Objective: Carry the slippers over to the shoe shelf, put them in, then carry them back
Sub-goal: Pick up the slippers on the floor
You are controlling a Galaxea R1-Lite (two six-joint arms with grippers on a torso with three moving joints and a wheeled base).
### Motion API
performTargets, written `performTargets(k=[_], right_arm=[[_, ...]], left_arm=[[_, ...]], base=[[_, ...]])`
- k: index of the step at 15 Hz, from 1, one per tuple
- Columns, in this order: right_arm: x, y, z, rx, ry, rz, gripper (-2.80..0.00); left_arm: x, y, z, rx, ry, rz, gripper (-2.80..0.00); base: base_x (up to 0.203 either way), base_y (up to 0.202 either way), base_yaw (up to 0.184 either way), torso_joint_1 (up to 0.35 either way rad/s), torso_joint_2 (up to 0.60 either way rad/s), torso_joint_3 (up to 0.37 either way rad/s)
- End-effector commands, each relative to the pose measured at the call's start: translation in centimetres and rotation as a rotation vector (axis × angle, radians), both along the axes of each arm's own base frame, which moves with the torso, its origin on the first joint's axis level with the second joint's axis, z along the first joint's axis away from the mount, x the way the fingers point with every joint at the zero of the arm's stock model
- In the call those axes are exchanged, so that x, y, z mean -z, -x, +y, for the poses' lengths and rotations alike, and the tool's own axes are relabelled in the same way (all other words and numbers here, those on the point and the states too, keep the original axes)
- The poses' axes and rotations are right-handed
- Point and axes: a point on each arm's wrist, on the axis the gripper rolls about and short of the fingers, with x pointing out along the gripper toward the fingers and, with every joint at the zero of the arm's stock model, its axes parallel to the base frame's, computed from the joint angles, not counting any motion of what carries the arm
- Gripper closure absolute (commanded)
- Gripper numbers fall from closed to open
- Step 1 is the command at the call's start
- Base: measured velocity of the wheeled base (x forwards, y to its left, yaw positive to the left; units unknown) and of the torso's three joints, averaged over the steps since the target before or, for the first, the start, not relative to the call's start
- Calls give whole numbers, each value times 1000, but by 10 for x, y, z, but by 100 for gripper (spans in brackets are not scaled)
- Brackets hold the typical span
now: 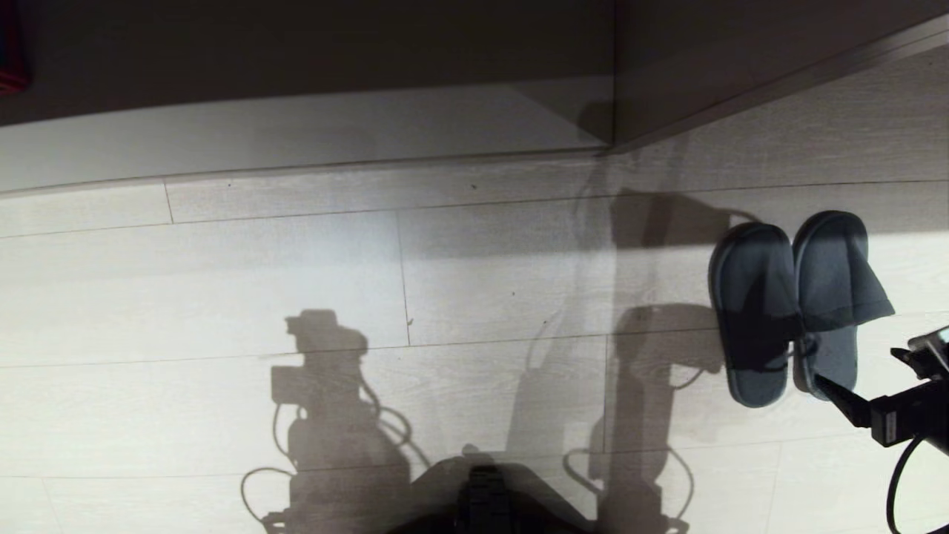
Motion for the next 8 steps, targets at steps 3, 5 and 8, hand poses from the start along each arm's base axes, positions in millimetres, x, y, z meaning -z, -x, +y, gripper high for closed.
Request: performTargets(k=[3, 5, 8], right_arm=[[17, -1, -10, 31, -42, 58, -280], [25, -8, -14, 33, -73, 67, -280], [23, -21, -9, 25, -216, -7, -280]], left_arm=[[0, 0, 0, 1, 1, -1, 0], [0, 0, 0, 1, 0, -1, 0], [0, 0, 0, 1, 1, -1, 0]], base=[[0, 0, 0, 0, 0, 0], [0, 0, 0, 0, 0, 0], [0, 0, 0, 0, 0, 0]])
